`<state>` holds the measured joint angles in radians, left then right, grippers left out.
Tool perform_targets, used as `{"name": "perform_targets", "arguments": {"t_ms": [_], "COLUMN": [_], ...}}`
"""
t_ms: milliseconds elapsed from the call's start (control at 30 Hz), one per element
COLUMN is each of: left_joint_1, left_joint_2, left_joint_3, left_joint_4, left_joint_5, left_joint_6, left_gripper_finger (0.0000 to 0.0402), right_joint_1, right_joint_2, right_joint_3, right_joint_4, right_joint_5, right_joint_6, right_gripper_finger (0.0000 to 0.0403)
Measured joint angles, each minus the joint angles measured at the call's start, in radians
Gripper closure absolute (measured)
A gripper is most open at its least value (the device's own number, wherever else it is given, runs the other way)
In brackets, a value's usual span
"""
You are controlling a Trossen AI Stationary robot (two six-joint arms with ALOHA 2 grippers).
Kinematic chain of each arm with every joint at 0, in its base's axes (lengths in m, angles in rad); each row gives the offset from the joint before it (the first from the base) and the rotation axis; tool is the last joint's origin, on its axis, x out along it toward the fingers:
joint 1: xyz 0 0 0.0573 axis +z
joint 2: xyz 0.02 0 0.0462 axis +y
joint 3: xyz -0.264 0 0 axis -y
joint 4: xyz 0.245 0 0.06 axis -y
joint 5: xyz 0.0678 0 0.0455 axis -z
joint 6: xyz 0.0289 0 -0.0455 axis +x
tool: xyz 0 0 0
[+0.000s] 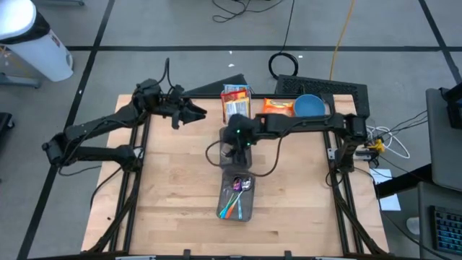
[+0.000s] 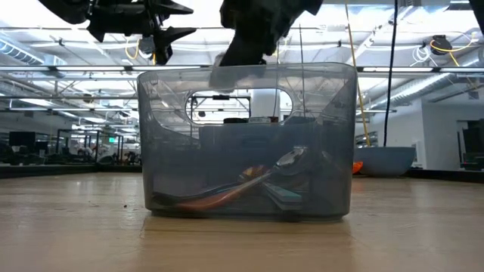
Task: Pick & Place Food Item
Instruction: Put the brown seasoning bottle into the top black bin
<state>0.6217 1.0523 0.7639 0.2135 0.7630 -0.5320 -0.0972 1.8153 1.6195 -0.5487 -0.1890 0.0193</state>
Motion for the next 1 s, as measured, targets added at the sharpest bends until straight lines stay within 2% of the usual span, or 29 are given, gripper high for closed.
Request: {"name": "perform_targets", "arguments": {"t_ms": [200,1000], "left_joint_1": [0.016,0.016], "left_joint_2": [0.0,0.0], "left_joint_3": [0.0,0.0], "left_joint_4": [0.0,0.0], "left_joint_5": [0.017,0.015], "left_joint_6": [-0.005,-0.022], "left_gripper_finger": [0.0231,0.0231], "right_joint_1": [0.021,0.06], "right_joint_2": [0.039,0.153], "right_joint_3": [0.0,-0.002], "right_joint_4": [-0.006,-0.029], "right_joint_5": [0.136,0.132], "right_joint_6": [-0.078,-0.166], "right_gripper_finger": [0.022,0.022]}}
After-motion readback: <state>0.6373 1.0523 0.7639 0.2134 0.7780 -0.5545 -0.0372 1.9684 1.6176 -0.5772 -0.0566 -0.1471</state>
